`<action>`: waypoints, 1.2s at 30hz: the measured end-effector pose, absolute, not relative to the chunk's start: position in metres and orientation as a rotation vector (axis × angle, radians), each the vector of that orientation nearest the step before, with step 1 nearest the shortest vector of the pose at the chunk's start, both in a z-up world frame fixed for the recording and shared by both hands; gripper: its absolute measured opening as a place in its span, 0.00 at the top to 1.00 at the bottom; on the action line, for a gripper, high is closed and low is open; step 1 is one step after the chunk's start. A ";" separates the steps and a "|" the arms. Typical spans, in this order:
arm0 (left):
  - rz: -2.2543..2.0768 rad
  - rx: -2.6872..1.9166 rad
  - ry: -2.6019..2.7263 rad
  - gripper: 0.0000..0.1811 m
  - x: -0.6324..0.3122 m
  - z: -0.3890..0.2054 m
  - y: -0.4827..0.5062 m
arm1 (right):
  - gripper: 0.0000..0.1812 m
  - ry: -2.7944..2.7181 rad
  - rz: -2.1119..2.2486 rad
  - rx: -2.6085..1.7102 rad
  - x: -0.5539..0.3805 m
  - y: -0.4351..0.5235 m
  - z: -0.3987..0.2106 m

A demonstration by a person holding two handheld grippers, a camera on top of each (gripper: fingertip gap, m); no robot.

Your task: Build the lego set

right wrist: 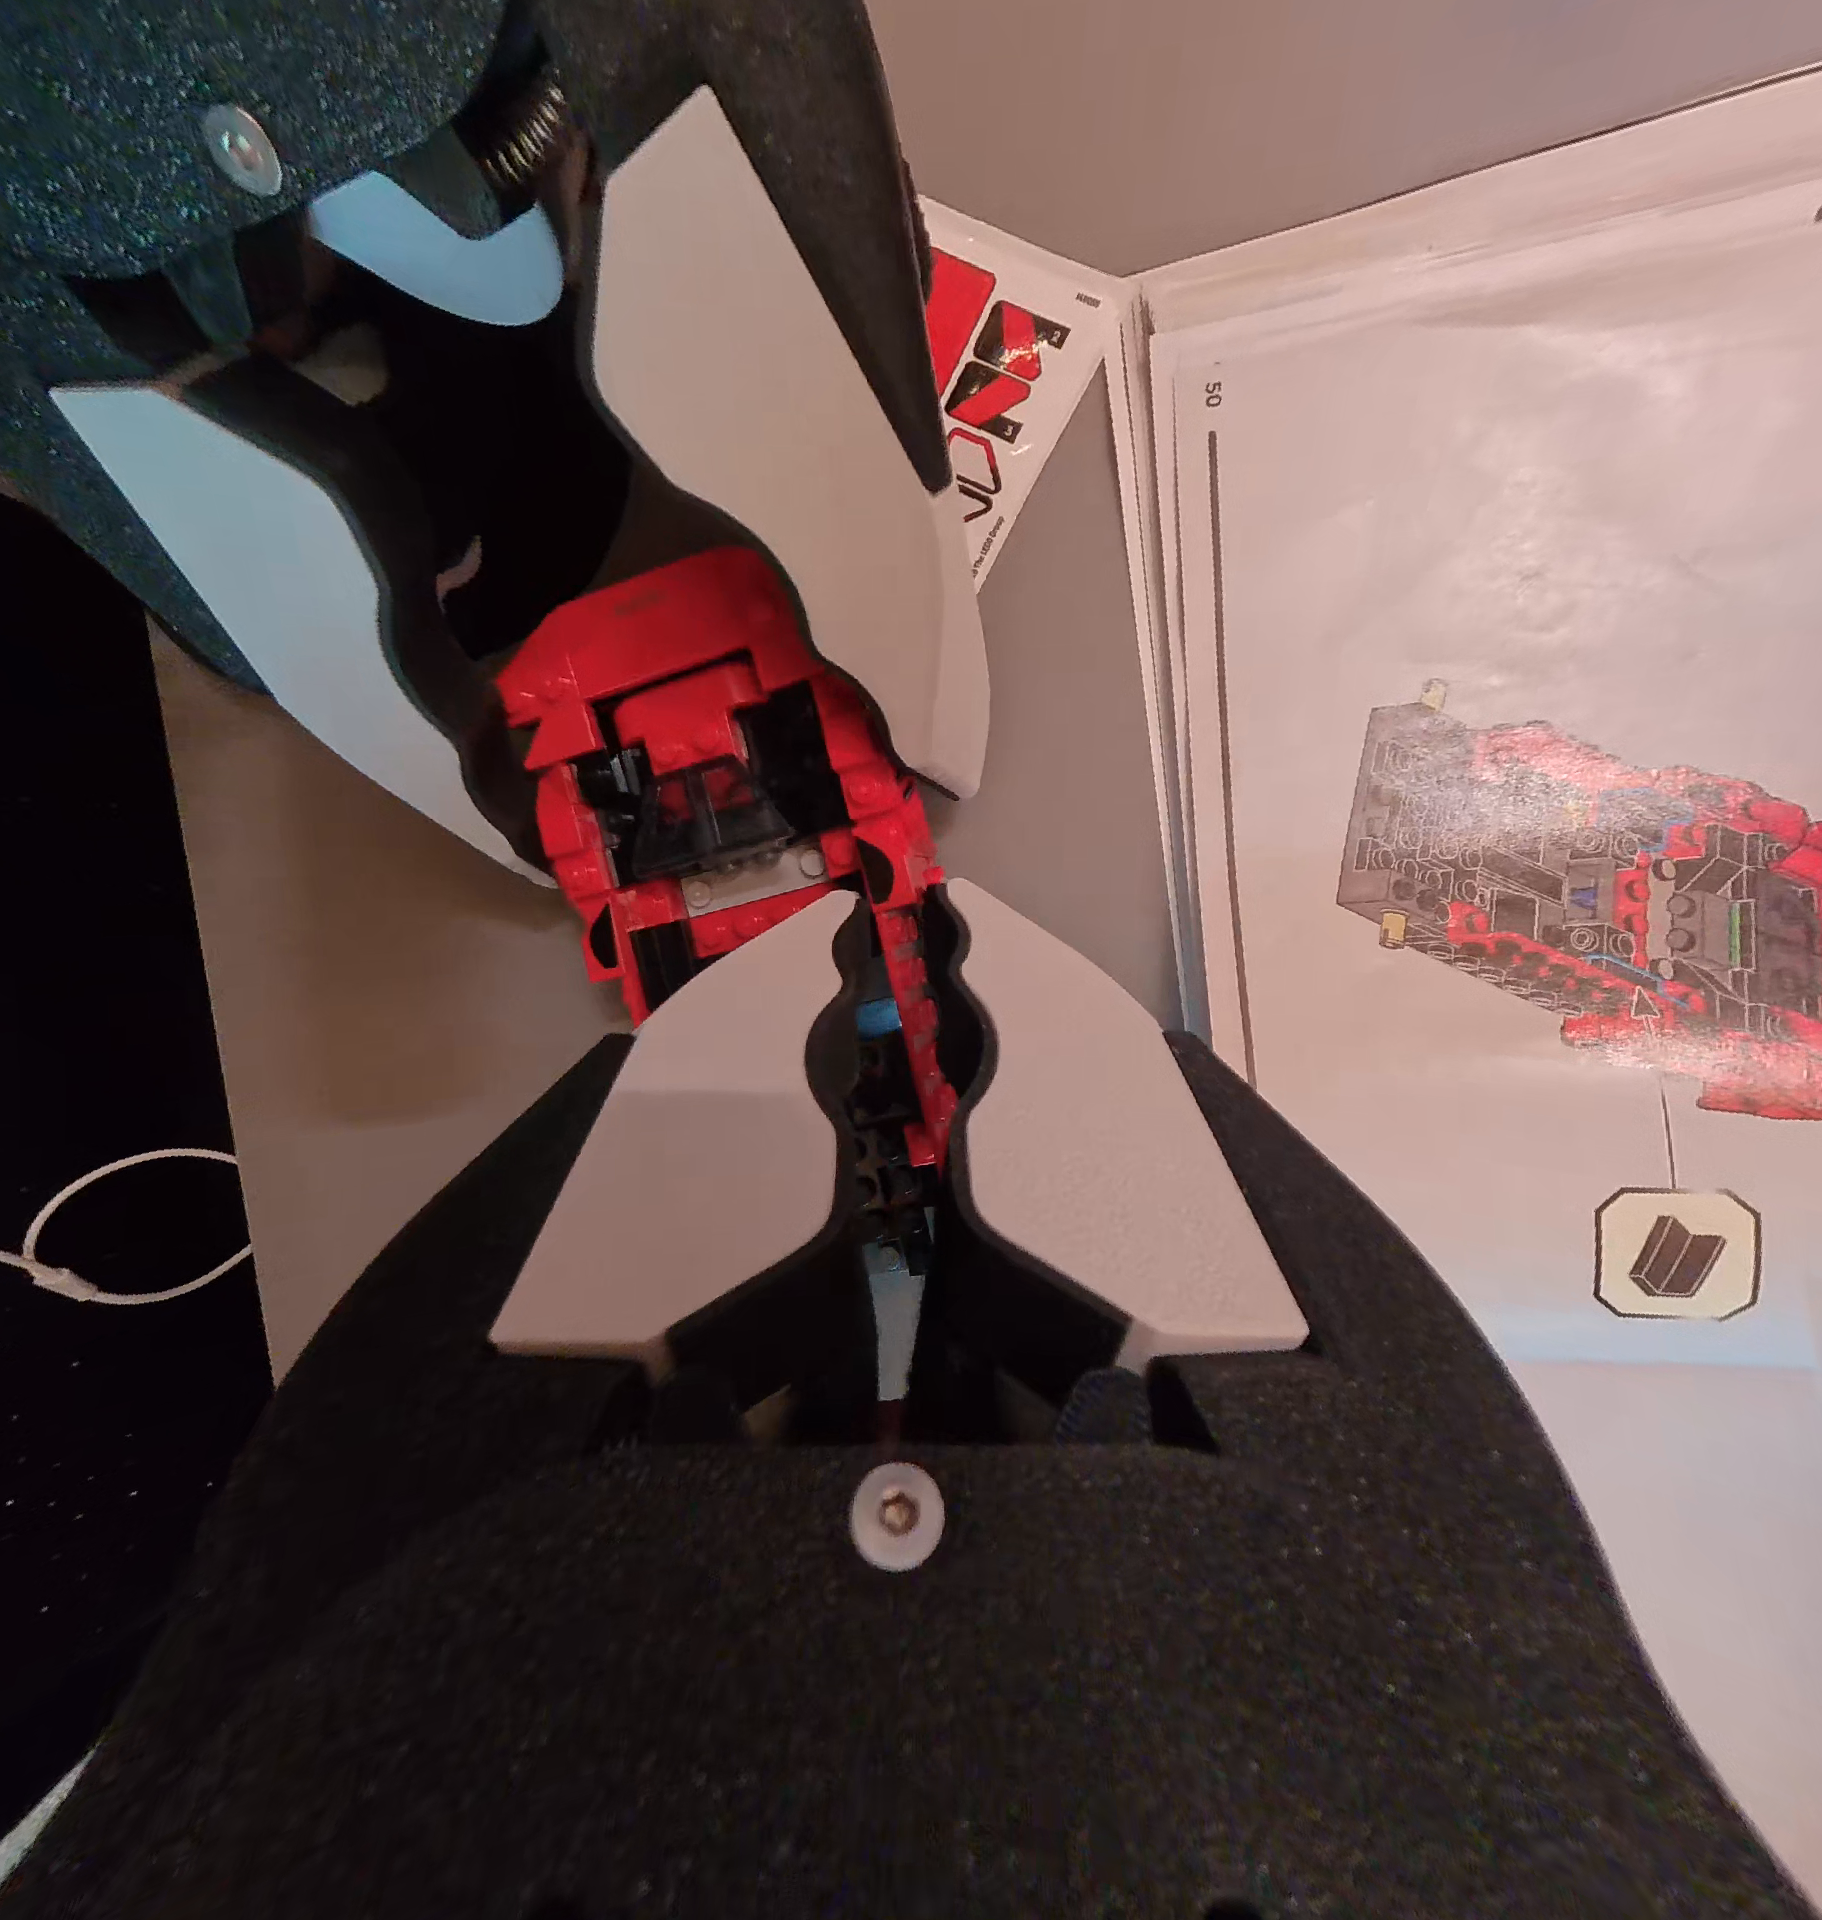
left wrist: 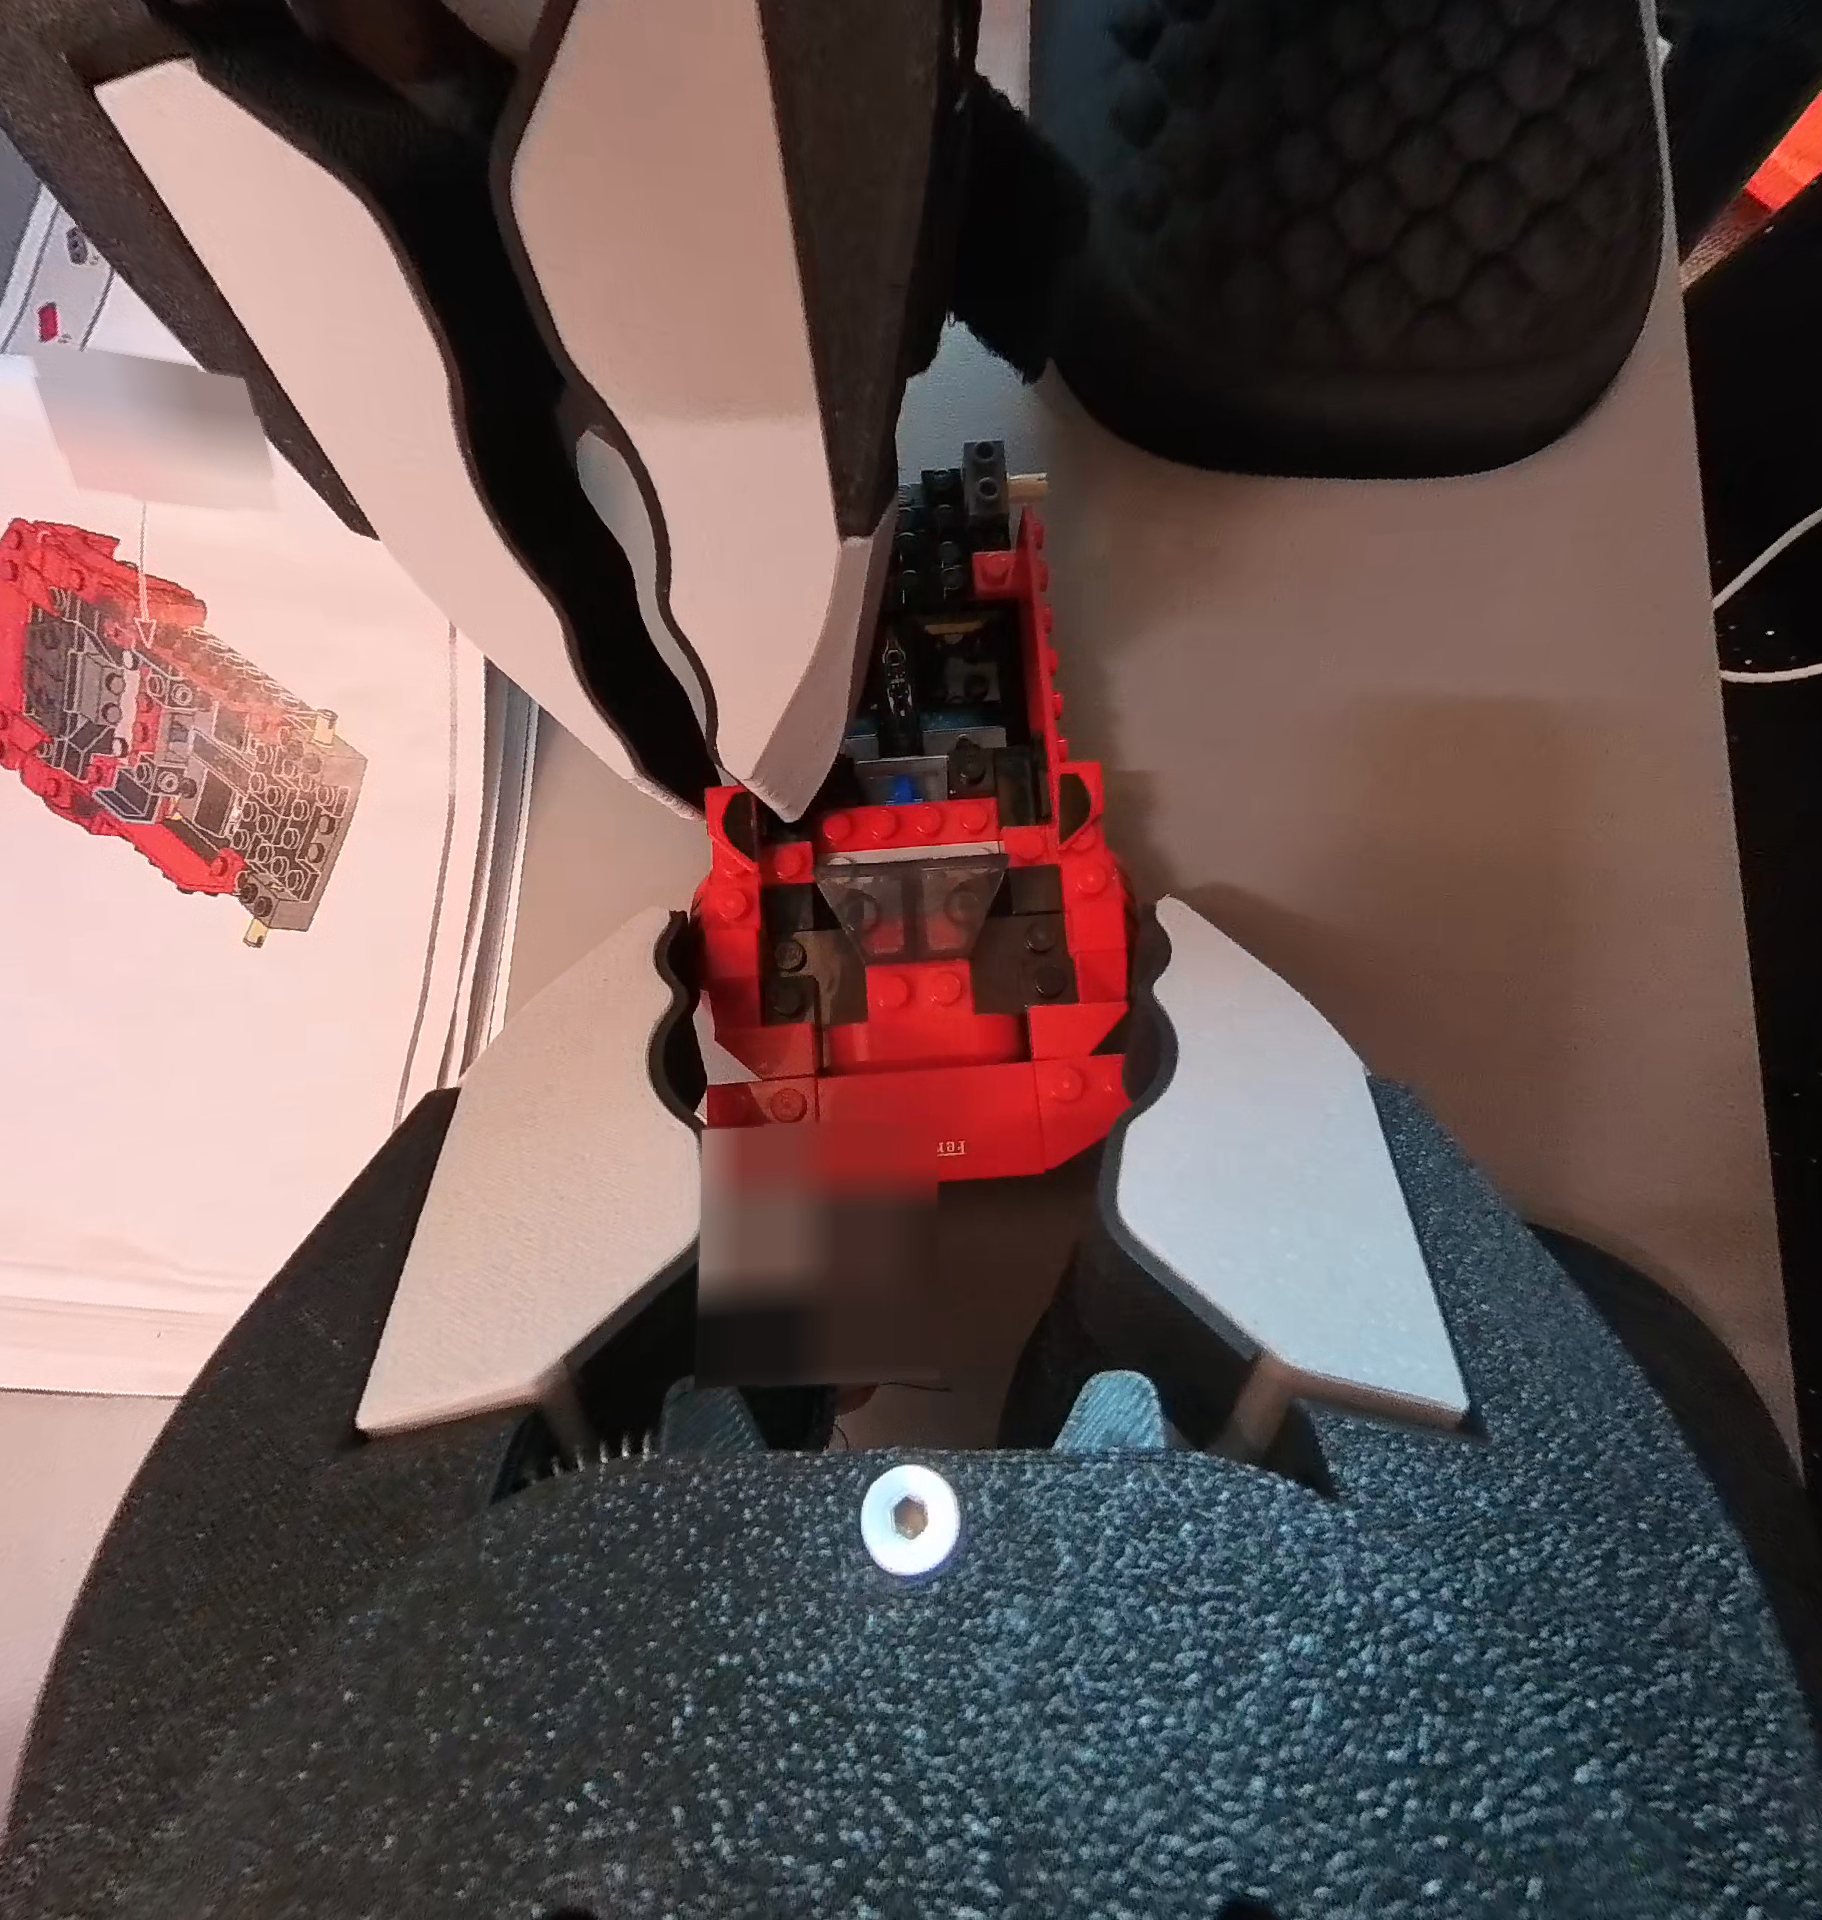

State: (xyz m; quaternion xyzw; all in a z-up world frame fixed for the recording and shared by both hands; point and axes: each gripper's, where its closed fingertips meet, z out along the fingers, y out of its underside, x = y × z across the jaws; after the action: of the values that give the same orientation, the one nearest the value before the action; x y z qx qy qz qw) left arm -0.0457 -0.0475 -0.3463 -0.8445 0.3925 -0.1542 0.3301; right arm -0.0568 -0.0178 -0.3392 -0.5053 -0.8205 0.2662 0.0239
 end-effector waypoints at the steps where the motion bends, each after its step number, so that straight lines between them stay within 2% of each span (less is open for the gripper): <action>1: -0.404 -2.208 1.026 0.56 -0.046 -0.346 -0.048 | 0.95 -2.536 0.823 -1.565 -0.057 -0.018 -0.339; 9: -0.412 -2.207 1.020 0.56 -0.046 -0.346 -0.047 | 0.93 -2.504 0.803 -1.481 -0.058 -0.017 -0.336; 18: -0.409 -2.200 1.047 0.56 -0.045 -0.346 -0.049 | 0.86 -2.305 1.167 -1.395 -0.043 -0.017 -0.296; 24: -0.401 -2.204 1.062 0.56 -0.045 -0.346 -0.050 | 0.64 -2.299 1.259 -1.253 -0.015 -0.018 -0.296; 29: -0.395 -2.214 1.061 0.55 -0.045 -0.347 -0.049 | 0.40 -2.321 1.188 -1.290 0.003 -0.012 -0.311; 32: -0.341 -2.269 1.065 0.44 -0.050 -0.353 -0.050 | 0.36 -2.322 1.129 -1.265 0.006 -0.008 -0.318; 36: -0.296 -2.279 1.045 0.40 -0.050 -0.352 -0.051 | 0.38 -2.253 1.187 -1.247 0.003 -0.007 -0.315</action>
State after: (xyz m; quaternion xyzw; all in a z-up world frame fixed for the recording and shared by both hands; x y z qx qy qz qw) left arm -0.0502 -0.0511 -0.3517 -0.8602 0.3942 -0.1119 0.3036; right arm 0.0033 -0.0067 -0.3146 -0.4345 -0.7854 0.4137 0.1524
